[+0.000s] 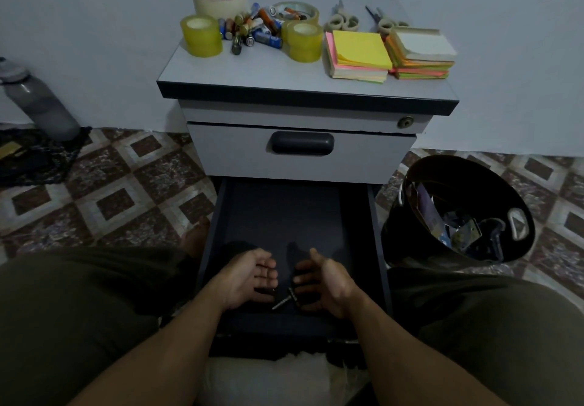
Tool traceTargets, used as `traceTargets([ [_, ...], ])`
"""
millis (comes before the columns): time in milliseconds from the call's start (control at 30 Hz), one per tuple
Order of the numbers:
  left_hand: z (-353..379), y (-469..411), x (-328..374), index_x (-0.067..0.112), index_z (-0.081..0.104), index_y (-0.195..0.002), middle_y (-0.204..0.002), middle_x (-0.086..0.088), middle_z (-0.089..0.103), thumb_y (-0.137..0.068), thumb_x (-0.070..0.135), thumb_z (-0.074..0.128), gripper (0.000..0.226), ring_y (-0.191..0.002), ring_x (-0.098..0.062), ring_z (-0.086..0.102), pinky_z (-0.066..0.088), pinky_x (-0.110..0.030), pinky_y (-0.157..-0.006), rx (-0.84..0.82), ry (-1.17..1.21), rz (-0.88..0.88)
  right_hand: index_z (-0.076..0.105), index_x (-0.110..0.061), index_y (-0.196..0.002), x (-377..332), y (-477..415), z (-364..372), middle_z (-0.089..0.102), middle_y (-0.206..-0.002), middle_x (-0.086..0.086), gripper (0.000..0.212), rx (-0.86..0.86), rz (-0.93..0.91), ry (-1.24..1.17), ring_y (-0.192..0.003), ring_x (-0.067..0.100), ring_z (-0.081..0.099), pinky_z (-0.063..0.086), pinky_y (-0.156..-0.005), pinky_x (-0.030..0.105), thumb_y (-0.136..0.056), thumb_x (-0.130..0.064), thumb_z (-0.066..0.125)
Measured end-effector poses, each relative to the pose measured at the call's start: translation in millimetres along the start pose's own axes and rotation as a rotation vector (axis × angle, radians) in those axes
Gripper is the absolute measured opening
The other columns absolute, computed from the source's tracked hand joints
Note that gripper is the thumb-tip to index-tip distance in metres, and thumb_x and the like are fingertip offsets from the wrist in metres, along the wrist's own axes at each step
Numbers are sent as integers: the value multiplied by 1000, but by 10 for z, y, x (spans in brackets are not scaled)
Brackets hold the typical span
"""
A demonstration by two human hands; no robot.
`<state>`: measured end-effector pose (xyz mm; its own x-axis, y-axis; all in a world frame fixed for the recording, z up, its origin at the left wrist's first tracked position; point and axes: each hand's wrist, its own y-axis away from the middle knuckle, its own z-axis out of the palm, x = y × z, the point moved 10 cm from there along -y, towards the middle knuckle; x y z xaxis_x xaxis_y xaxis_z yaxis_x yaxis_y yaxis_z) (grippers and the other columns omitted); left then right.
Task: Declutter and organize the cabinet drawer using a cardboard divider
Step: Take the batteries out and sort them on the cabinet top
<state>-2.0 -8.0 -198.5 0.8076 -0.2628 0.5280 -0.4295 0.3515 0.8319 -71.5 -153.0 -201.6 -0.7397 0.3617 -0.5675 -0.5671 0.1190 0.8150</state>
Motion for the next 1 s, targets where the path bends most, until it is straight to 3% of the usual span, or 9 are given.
traceTargets([
  [100, -63, 0, 57, 9, 63, -93, -86, -10, 63, -94, 27, 52, 22, -86, -27, 61, 51, -57, -91, 33, 46, 45, 65, -10, -106, -13, -11, 7, 63, -97, 14, 49, 5, -20, -43, -90, 29, 60, 49, -73, 39, -101, -52, 40],
  [367, 133, 14, 63, 11, 61, -84, -80, -9, 63, -92, 29, 51, 22, -83, -27, 61, 50, -56, -89, -54, 98, 37, 66, -9, -106, -52, -20, 71, 63, -98, 13, 42, 2, -57, -106, -91, 28, 59, 51, -73, 39, -103, -44, 41],
  [433, 27, 22, 137, 12, 63, -85, -82, -6, 63, -87, 26, 57, 16, -78, -23, 61, 54, -41, -80, 57, -194, 126, 65, -12, -102, -87, -50, -1, 63, -100, 12, 36, 52, -93, -78, -94, 27, 59, 51, -76, 42, -102, -40, 43],
  [500, 14, 49, 200, 11, 68, -86, -81, -2, 66, -78, 28, 70, 19, -76, -19, 64, 49, -28, -68, 100, -755, 227, 66, -14, -101, -136, -74, -103, 64, -101, 10, 29, 105, -138, -36, -94, 25, 59, 52, -78, 43, -100, -36, 48],
  [567, 103, 70, 133, 7, 70, -89, -83, -3, 68, -72, 32, 79, 32, -80, -20, 66, 48, -27, -65, 66, -1127, 248, 67, -14, -102, -156, -80, -177, 65, -102, 10, 27, 137, -154, -34, -95, 26, 60, 53, -79, 45, -98, -34, 51],
  [633, 122, 80, 126, 11, 68, -89, -91, -4, 70, -70, 38, 82, 35, -90, -22, 68, 52, -28, -72, 105, -1273, 238, 68, -13, -104, -147, -73, -210, 66, -104, 11, 27, 150, -144, -59, -97, 27, 61, 53, -83, 48, -97, -33, 52],
  [767, 93, 51, 178, 18, 64, -84, -96, -1, 71, -63, 41, 86, 38, -91, -19, 66, 55, -30, -77, 155, -1269, 275, 67, -13, -101, -144, -45, -234, 65, -103, 11, 25, 145, -126, -88, -96, 27, 60, 52, -82, 47, -97, -31, 51],
  [900, -167, 76, 346, 19, 65, -73, -79, 3, 71, -67, 33, 78, 20, -76, -14, 68, 57, -28, -67, 290, -1047, 359, 66, -14, -101, -172, -35, -276, 64, -100, 10, 24, 163, -131, -106, -90, 25, 59, 50, -81, 45, -98, -30, 49],
  [1000, -238, 84, 374, 21, 62, -71, -76, 5, 69, -58, 47, 85, 37, -70, -11, 65, 49, -24, -59, 309, -1007, 351, 67, -13, -100, -205, -7, -318, 65, -96, 9, 23, 199, -158, -69, -86, 24, 60, 50, -76, 40, -97, -29, 51],
])
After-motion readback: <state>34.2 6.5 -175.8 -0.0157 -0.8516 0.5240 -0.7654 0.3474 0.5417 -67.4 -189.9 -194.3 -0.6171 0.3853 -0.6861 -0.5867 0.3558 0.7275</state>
